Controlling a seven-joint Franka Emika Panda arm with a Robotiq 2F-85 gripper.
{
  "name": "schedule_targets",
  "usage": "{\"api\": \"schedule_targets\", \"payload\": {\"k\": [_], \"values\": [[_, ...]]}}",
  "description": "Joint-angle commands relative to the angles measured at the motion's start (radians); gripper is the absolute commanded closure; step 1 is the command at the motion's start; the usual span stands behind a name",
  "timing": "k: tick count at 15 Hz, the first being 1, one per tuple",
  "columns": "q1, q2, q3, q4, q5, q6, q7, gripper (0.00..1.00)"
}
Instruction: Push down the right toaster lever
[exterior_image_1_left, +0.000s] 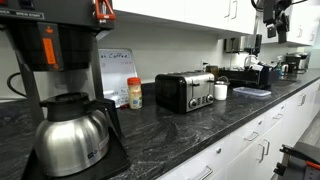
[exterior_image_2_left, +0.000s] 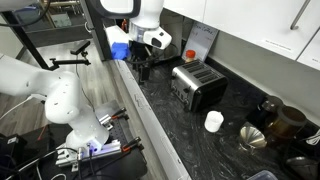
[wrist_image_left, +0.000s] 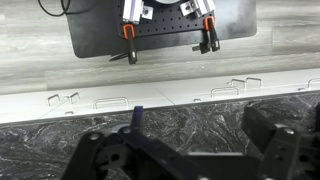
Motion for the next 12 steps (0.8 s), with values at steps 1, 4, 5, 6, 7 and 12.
{"api": "schedule_targets", "payload": {"k": [1,4,5,6,7,12], "values": [[-0.012,0.073,-0.027,0.064,0.007,0.093,-0.049,0.0],[0.001,0.18,-0.063,0.142,0.017,0.247,-0.102,0.0],[0.008,0.225,-0.074,0.17,0.026,0.296,-0.131,0.0],[0.012,0.27,-0.082,0.194,0.038,0.339,-0.155,0.0],[0.013,0.306,-0.085,0.211,0.053,0.372,-0.174,0.0],[0.003,0.473,-0.066,0.284,0.131,0.452,-0.23,0.0]]}}
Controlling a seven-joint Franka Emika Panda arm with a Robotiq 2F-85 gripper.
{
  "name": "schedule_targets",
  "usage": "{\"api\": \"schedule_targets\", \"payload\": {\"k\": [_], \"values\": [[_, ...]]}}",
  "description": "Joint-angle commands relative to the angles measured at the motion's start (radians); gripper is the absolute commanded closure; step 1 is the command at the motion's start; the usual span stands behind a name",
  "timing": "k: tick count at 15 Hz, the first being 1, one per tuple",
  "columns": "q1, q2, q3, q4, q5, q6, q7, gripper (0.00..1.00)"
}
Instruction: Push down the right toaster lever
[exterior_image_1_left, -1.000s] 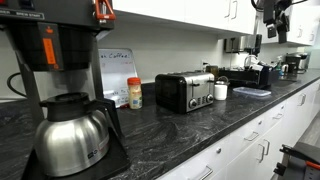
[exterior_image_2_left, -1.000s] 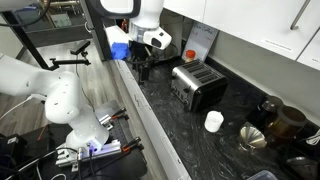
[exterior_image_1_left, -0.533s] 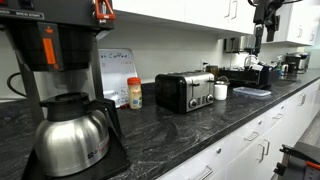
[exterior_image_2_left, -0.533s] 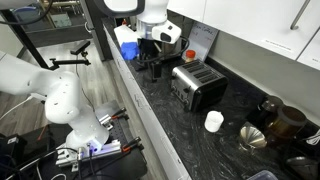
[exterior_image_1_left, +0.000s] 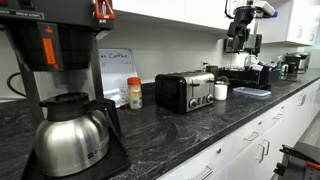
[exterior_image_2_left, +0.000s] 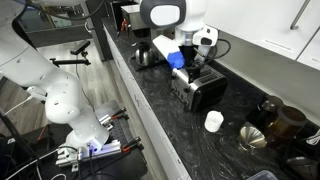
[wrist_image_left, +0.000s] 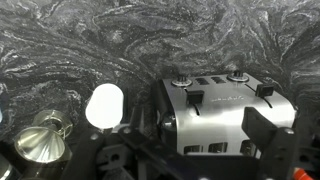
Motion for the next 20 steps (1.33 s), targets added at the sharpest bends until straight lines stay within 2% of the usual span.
{"api": "schedule_targets", "payload": {"k": [1,5,13,20], "values": [[-0.011,0.119,0.015,0.07,0.053,0.026,-0.047,0.0],[-0.021,0.163,0.04,0.08,0.078,0.024,-0.045,0.0],[-0.021,0.173,0.072,0.028,0.064,0.065,-0.043,0.0],[-0.019,0.203,0.095,-0.032,0.061,0.174,-0.053,0.0]]}}
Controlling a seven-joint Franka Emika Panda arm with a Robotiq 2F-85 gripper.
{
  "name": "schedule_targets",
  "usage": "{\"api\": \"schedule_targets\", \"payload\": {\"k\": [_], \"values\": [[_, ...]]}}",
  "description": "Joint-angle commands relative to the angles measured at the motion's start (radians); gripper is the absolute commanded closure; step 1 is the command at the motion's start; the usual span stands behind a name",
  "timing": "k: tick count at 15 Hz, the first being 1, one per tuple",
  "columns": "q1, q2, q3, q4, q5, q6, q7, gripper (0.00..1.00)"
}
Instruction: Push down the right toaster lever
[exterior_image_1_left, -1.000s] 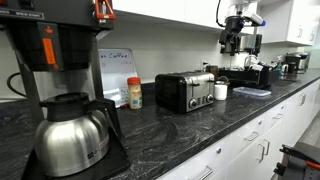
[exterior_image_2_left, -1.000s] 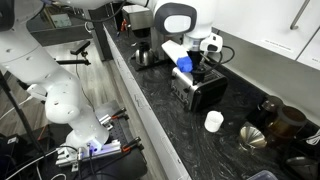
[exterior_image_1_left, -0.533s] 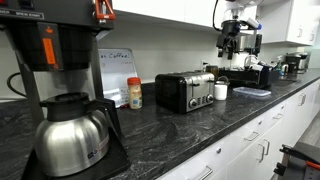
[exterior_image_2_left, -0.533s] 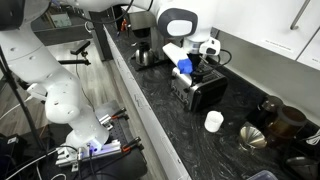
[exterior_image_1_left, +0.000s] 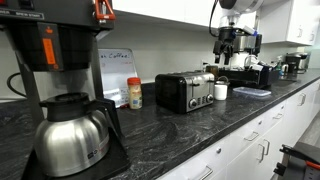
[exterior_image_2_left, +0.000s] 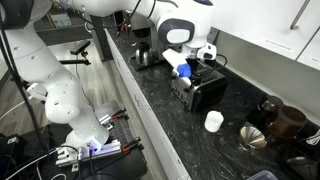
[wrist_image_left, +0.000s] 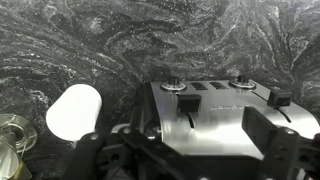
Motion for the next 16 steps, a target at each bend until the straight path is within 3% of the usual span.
{"api": "schedule_targets", "payload": {"k": [1,2,4,13,16], "values": [[-0.019,0.028,0.023,-0.037,0.007,0.079,-0.035,0.0],[-0.019,0.035,0.026,-0.042,0.007,0.092,-0.036,0.0],[-0.016,0.049,0.035,-0.049,0.008,0.118,-0.037,0.26],[-0.009,0.069,0.078,-0.079,0.012,0.176,-0.046,0.9],[-0.01,0.072,0.084,-0.086,0.01,0.189,-0.05,1.0]]}}
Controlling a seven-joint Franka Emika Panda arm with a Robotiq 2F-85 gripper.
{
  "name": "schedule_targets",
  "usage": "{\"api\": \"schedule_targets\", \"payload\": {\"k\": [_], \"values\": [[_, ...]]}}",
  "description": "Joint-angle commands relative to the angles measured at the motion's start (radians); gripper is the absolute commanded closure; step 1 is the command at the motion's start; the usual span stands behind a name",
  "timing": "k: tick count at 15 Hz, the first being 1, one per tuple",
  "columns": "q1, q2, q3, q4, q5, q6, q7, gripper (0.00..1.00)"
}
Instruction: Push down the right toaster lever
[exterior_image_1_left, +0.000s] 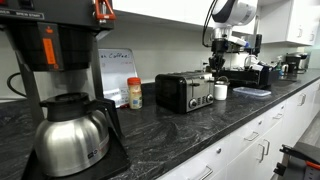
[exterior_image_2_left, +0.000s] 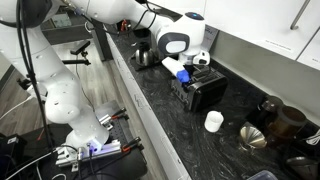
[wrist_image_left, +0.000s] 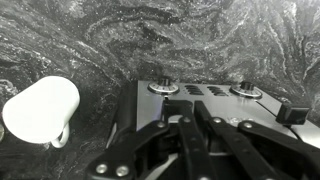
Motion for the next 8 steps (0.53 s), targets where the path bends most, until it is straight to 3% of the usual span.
{"api": "schedule_targets", "payload": {"k": [1,8], "values": [[-0.011,0.014,0.012,-0.016,0.009,0.044,-0.038,1.0],[-0.014,0.049,0.014,-0.017,0.011,0.101,-0.076,1.0]]}}
